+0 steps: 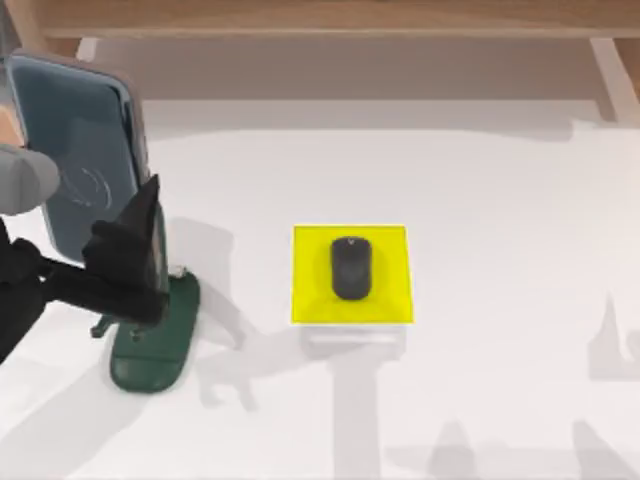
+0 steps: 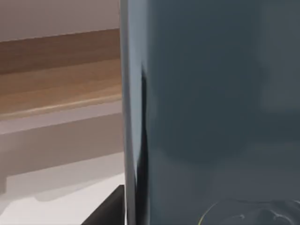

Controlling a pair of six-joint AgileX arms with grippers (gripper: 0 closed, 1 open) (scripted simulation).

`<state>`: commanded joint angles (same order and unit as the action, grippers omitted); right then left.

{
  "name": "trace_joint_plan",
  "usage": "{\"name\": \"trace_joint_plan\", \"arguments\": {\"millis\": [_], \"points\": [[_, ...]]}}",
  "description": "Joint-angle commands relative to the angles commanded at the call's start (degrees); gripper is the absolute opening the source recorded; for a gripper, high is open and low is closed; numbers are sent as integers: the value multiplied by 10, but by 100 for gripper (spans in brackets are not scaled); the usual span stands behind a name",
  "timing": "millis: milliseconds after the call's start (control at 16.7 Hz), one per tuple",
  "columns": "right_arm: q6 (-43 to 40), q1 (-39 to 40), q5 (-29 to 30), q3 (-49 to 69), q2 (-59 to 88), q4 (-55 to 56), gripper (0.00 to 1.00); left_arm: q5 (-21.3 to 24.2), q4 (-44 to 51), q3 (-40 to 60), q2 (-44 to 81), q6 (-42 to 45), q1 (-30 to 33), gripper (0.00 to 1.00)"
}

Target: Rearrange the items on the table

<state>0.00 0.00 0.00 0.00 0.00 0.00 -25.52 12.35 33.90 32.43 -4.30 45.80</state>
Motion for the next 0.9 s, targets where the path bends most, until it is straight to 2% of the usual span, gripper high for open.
{"name": "trace_joint_plan", "arguments": {"millis": [240, 660, 900], "points": [[0, 0, 0, 0, 0, 0, 100, 18, -27, -8, 42, -15, -22, 0], [0, 0, 0, 0, 0, 0, 100, 54, -93, -56, 194, -59, -143, 0], [0, 0, 0, 0, 0, 0, 100, 60, -100, -60, 208, -65, -153, 0]]}}
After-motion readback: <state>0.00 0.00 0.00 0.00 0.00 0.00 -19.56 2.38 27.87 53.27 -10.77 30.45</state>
